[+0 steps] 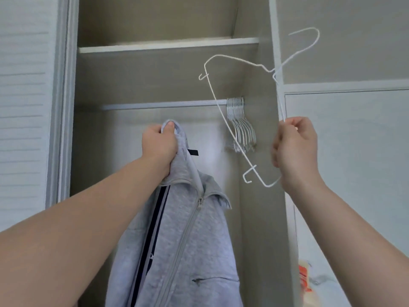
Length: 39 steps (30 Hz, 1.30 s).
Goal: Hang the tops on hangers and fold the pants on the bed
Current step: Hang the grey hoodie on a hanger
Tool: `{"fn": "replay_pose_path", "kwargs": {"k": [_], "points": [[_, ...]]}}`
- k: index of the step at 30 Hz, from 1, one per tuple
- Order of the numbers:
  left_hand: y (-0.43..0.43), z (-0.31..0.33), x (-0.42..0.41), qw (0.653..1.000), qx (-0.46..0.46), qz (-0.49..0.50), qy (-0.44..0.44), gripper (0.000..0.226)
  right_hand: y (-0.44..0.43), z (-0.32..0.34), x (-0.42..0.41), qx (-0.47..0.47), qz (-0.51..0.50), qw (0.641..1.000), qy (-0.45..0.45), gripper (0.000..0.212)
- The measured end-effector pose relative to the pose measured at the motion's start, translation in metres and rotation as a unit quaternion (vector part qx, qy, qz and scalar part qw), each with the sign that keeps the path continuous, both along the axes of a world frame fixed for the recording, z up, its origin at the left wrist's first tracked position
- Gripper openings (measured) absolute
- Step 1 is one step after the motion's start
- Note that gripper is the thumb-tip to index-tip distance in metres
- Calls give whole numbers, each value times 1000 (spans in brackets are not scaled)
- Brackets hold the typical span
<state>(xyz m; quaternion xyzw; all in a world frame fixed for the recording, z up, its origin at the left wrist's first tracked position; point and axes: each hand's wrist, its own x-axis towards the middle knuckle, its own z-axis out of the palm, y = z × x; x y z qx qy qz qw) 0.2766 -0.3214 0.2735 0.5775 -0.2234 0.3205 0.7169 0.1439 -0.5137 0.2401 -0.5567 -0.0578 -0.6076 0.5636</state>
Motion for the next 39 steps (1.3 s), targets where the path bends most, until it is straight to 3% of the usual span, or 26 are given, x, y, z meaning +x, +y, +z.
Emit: {"fn": "replay_pose_path", "kwargs": {"k": [6, 13, 17, 21, 29, 34, 39], "points": [[3, -37, -50, 998, 37, -4, 51, 45, -7, -31, -80, 27, 90, 994, 53, 17], [-2, -87, -109, 991, 114, -6, 71, 29, -33, -81, -143, 25, 143, 986, 87, 24], [-18, -122, -145, 981, 180, 32, 62, 38, -46, -128, -189, 11, 145, 984, 101, 28], [-38, -169, -177, 971, 208, 13, 116, 37, -57, -180, -240, -13, 156, 976, 154, 34], [-73, -283, -250, 939, 261, -37, 222, 39, -78, -300, -340, -52, 191, 926, 321, 28], [-86, -340, -290, 923, 297, -36, 241, 32, -91, -351, -389, -74, 201, 893, 397, 28], [-95, -383, -334, 907, 339, -58, 245, 38, -97, -389, -422, -80, 193, 860, 466, 31]]}}
